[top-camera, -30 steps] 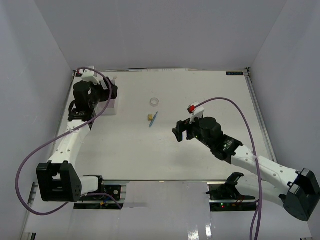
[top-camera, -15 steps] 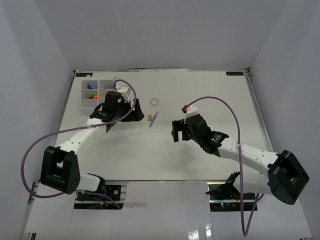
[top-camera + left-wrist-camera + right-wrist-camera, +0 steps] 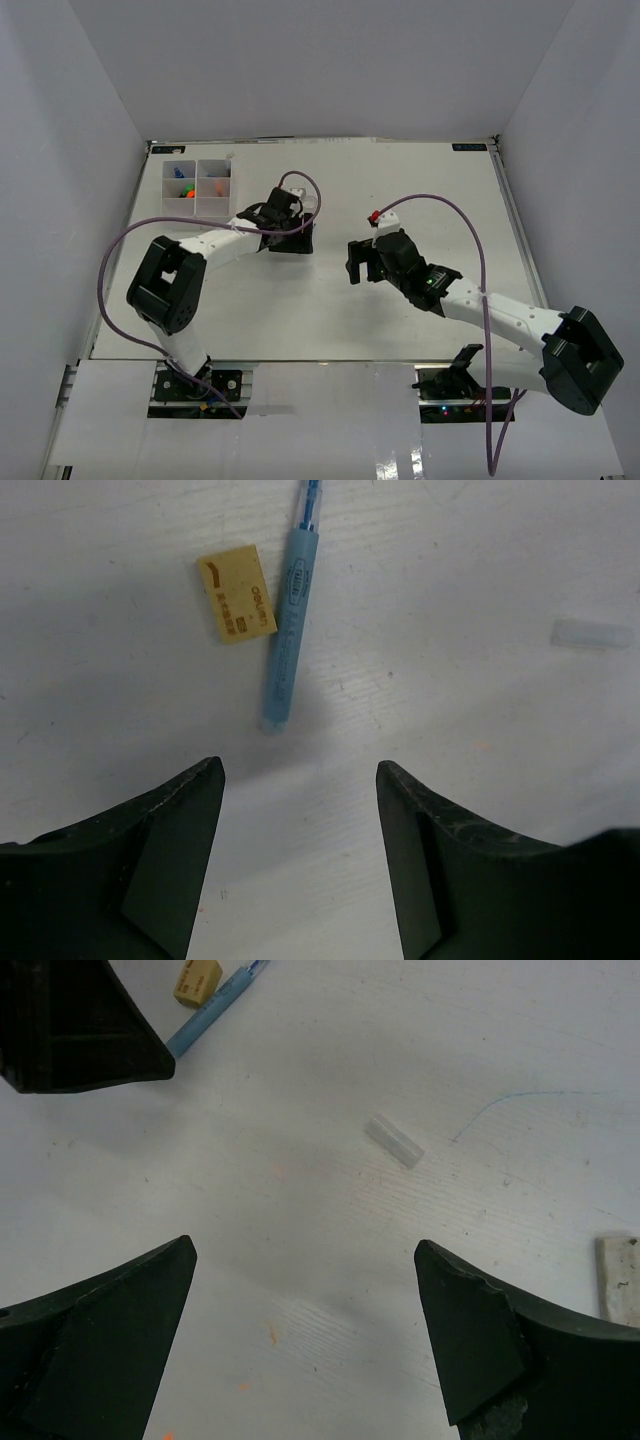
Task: Sort the stationery into containers
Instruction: Pick up the pen from the center of the board.
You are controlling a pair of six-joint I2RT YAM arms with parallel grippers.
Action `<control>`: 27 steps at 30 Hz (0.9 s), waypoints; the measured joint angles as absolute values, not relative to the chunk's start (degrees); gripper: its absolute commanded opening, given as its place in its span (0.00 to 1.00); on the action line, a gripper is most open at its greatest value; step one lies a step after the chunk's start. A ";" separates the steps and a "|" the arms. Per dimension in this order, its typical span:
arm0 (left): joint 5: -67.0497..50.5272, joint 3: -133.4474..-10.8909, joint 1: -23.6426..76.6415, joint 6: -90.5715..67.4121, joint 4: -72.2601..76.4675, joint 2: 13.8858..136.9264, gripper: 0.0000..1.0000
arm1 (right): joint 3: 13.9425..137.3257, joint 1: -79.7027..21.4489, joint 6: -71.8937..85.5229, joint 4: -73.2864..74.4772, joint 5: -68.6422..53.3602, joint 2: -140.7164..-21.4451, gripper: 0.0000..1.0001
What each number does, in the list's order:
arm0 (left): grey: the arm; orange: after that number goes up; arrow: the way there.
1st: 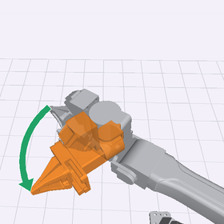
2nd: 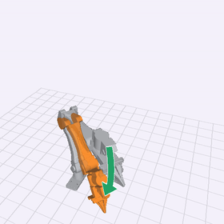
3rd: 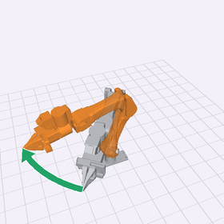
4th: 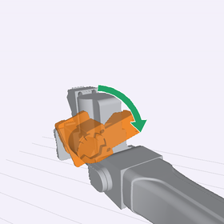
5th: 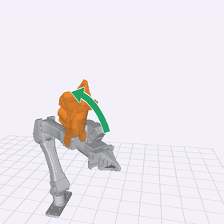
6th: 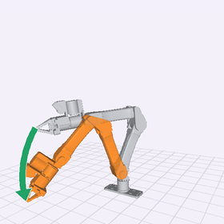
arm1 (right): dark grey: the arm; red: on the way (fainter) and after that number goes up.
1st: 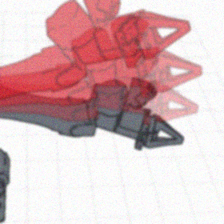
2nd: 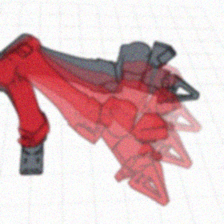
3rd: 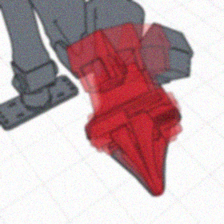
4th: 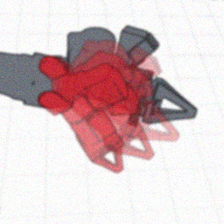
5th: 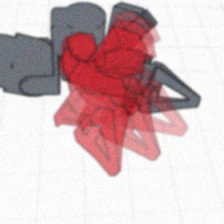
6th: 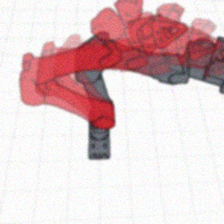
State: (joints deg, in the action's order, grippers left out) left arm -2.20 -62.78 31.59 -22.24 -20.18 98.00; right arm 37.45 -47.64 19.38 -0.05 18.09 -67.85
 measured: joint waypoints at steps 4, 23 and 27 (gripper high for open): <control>-0.12 -65.21 31.68 -22.09 -20.91 101.54 0.68 | 36.51 -47.62 19.33 -0.05 18.31 -65.14 0.96; 2.85 -69.45 34.20 -20.71 -20.75 108.29 0.43 | 33.08 -46.54 19.11 -0.43 18.94 -62.65 0.96; 3.16 -69.45 34.33 -20.64 -20.78 108.33 0.32 | 33.08 -46.50 19.11 -0.51 18.94 -62.08 0.96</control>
State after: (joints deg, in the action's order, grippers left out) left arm 3.16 -69.45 34.33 -20.64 -20.78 108.33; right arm 33.08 -46.50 19.11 -0.51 18.94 -62.08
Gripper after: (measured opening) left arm 0.379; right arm 0.963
